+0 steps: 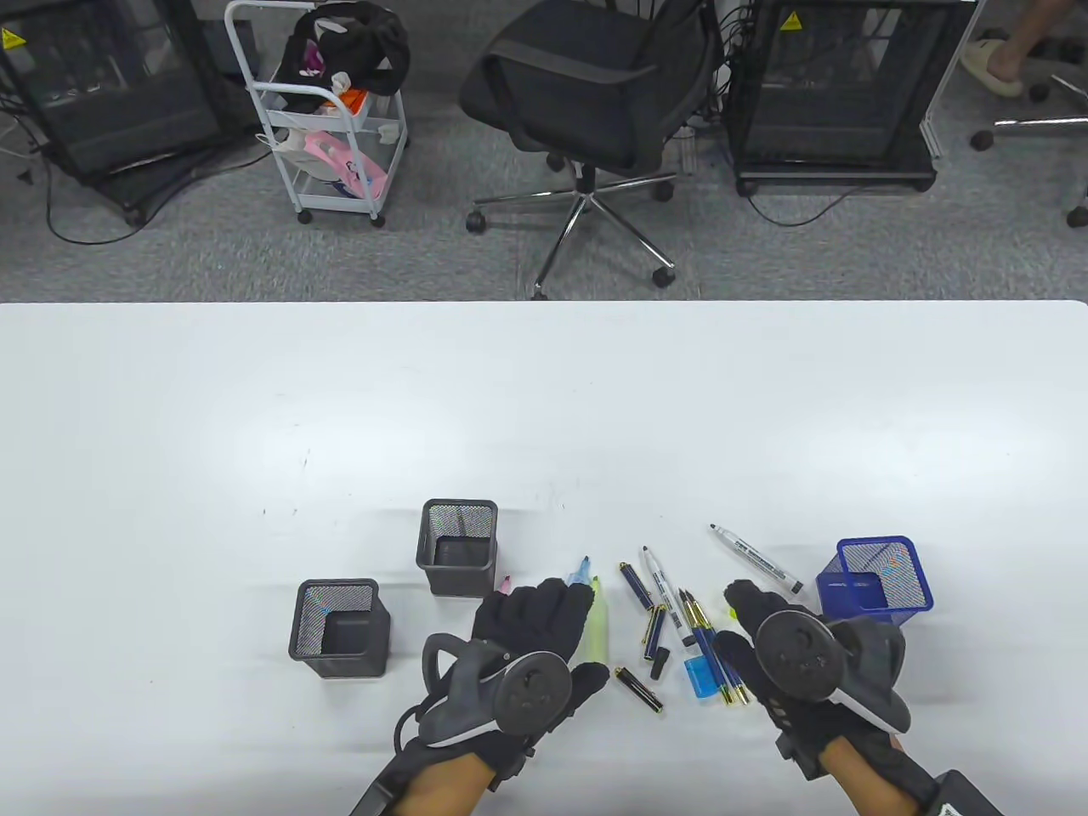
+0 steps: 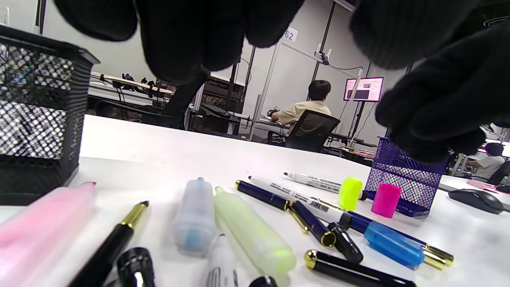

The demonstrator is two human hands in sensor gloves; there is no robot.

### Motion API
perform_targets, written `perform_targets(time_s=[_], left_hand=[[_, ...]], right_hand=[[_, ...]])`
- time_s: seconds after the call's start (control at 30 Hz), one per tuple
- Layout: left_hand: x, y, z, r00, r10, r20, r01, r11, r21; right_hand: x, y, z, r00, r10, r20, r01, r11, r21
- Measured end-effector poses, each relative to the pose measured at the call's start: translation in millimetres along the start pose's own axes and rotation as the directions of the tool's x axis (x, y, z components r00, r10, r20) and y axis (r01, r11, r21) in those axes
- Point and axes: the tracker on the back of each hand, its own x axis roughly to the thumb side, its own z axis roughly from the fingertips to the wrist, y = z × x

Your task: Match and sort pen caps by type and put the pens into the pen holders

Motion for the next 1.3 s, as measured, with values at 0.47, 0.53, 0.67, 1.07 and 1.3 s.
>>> perform_targets(time_s=[0.47,0.53,0.67,1.07,1.3], left_hand=[[-6,6,6,0.999,0.029,-0.013,-0.029,1.000,0.002],[-6,6,6,0.999,0.032,-0.013,-0.032,0.999,0.000],[-5,5,6,1.000,0.026,-0.010,-0.026,1.000,-0.009],[-2,5,5,1.000,0.021,-0.012,-0.021,0.999,-0.024],[-2,8,5,0.999,0.035,-0.020,-0.035,0.999,-0.006]], right_hand=[[6,58,-12,0.960,0.262,-0.099,-0.231,0.941,0.249],[5,61,-13,0.955,0.280,-0.101,-0.246,0.933,0.261],[7,62,-14,0.954,0.284,-0.100,-0.251,0.933,0.259],[10,70,-13,0.920,0.386,-0.068,-0.352,0.891,0.287],[11,58,-14,0.946,0.319,-0.055,-0.297,0.922,0.250]])
